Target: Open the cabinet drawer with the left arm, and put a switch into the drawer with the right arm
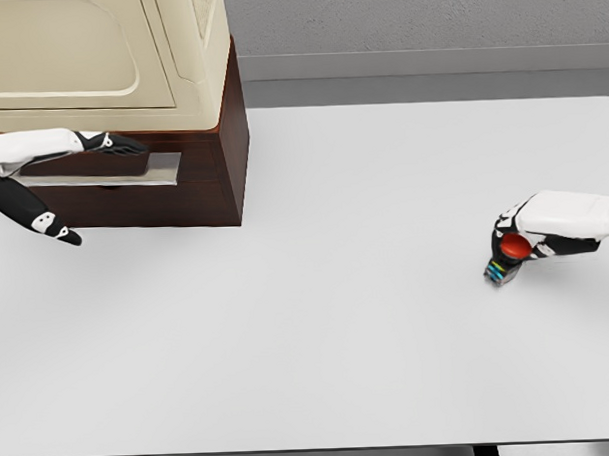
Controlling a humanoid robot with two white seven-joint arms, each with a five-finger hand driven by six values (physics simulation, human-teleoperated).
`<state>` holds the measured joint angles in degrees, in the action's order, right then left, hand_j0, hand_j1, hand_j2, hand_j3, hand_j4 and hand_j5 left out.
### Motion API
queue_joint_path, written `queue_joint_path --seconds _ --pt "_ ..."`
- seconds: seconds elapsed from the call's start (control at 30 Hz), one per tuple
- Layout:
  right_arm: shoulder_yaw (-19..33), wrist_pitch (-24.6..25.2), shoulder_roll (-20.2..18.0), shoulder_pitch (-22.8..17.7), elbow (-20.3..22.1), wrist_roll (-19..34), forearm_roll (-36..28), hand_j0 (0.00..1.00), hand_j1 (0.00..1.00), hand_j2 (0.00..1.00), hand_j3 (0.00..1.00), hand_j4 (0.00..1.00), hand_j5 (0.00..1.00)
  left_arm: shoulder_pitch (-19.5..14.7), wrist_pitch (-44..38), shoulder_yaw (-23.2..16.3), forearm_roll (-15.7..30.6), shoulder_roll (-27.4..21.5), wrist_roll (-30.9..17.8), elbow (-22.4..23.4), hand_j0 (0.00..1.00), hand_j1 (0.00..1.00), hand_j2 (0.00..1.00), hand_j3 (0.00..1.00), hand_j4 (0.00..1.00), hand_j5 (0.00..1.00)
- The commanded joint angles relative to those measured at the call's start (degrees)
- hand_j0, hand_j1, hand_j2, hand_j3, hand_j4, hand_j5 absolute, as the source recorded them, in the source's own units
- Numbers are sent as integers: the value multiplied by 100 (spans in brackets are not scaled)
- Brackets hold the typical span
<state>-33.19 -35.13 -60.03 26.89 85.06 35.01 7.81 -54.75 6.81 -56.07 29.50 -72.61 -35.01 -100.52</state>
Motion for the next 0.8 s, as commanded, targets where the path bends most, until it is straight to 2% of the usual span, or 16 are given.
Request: queue_joint_path --seconds 0.0,0.1,0.57,0.6,0.77 --pt "5 13 70 17 2 -1 -34 45 45 45 45 45 45 0 -13 8 21 -26 1 15 100 100 100 100 100 100" --pt "5 13 97 70 46 -1 -34 45 45 45 45 45 45 176 -13 34 3 -34 1 58 100 100 100 100 100 100" --pt "-56 13 536 545 46 -1 -43 44 44 44 44 44 44 228 -153 131 3 -26 1 146 100 100 100 100 100 100" --pt "-56 13 615 606 46 -1 -43 44 44 44 44 44 44 342 -153 140 12 -26 1 146 100 100 100 100 100 100" --pt "-56 13 800 773 46 -1 -43 44 44 44 44 44 44 369 -153 149 3 -26 1 146 100 100 100 100 100 100"
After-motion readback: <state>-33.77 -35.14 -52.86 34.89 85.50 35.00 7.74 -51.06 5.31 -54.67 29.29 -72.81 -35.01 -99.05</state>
